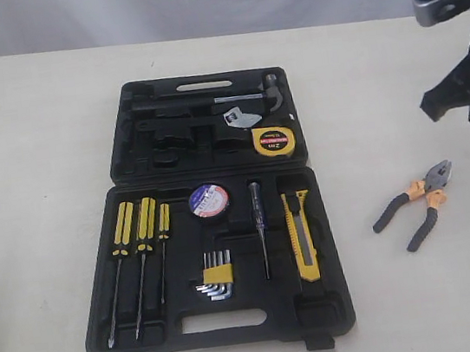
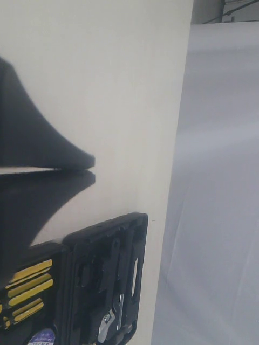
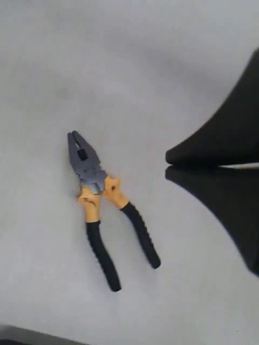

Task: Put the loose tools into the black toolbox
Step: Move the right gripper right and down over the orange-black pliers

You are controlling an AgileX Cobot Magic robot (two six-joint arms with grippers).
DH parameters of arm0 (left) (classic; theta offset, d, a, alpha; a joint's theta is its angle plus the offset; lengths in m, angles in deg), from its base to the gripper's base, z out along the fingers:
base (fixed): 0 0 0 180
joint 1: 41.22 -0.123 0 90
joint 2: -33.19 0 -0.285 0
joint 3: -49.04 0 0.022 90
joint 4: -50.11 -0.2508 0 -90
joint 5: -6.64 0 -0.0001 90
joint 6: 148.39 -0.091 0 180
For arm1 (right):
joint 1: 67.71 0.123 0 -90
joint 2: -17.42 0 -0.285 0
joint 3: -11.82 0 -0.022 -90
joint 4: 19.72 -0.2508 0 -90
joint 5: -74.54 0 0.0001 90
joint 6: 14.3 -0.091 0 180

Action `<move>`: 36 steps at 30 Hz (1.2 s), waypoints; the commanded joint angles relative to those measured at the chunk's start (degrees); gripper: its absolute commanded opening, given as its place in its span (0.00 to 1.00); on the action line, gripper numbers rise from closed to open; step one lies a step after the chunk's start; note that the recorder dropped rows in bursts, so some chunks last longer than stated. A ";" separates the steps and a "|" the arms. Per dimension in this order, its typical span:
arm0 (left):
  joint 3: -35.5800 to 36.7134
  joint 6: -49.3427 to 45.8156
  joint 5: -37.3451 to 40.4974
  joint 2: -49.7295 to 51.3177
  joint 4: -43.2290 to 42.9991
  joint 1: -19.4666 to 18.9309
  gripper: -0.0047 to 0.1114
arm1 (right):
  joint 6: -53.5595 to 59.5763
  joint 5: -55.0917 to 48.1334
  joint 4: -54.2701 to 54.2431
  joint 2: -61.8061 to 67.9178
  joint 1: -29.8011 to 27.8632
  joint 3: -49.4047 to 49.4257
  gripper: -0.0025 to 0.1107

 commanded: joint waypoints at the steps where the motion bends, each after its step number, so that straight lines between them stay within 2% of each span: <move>1: -0.30 -0.02 0.05 0.23 -0.28 0.33 0.04 | 7.80 -3.20 0.19 2.75 -0.75 0.17 0.02; 14: -0.30 -0.02 0.05 0.23 -0.28 0.33 0.04 | 9.51 11.05 -0.55 10.87 -0.75 10.08 0.02; 36: -0.30 -0.02 0.05 0.23 -0.28 0.33 0.04 | 12.55 20.72 0.24 19.76 0.52 10.64 0.02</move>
